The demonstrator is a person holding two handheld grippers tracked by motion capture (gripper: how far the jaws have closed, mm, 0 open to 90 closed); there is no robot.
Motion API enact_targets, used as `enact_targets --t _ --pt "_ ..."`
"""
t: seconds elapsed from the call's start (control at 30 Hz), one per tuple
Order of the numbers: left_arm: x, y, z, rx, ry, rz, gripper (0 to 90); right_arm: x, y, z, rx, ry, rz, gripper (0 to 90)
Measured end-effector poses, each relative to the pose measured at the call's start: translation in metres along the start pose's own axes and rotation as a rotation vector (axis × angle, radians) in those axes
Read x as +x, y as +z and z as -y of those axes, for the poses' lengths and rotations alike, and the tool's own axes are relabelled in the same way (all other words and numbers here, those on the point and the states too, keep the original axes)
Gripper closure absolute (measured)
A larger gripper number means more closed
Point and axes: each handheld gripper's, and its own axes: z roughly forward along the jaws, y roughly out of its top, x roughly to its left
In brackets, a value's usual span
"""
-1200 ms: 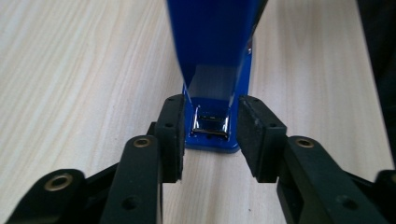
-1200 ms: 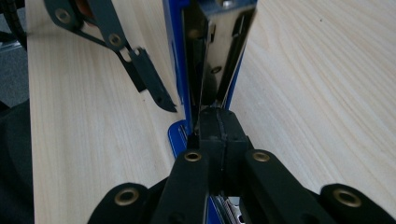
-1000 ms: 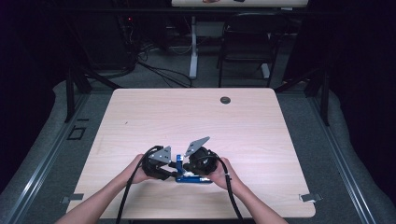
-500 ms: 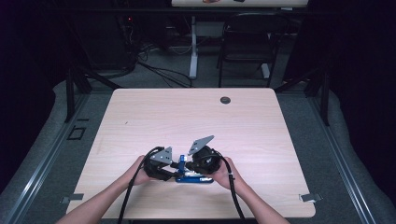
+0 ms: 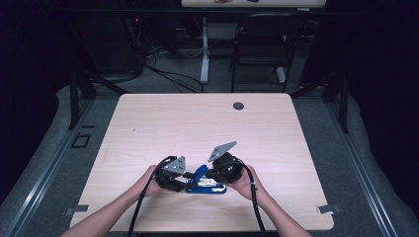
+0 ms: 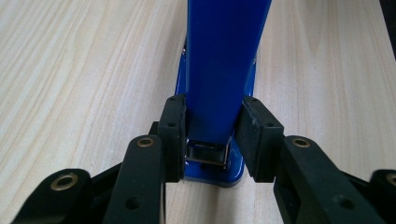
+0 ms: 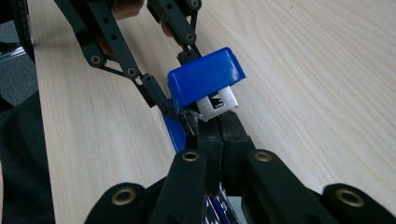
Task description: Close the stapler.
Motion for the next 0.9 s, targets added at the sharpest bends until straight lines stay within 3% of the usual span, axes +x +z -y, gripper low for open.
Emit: enact_targets --t 0.33,0.47,0.5,0.9 --pt "0.001 0.003 -0.002 0.014 -0.006 0.010 64.7 -0.006 -0.010 0.013 0.007 0.029 0.012 89.0" --pt "0.000 0.003 -0.003 0.031 -0.005 -0.011 64.6 -0.007 -0.014 0.016 0.011 0.030 0.021 89.0" --pt "0.001 0.004 -0.003 0.023 -0.008 0.003 64.6 -0.007 -0.015 0.017 0.013 0.026 0.021 89.1" --pt "-0.001 0.005 -0.003 0.017 -0.013 -0.004 64.3 -0.011 -0.027 0.024 0.003 0.054 0.053 89.1"
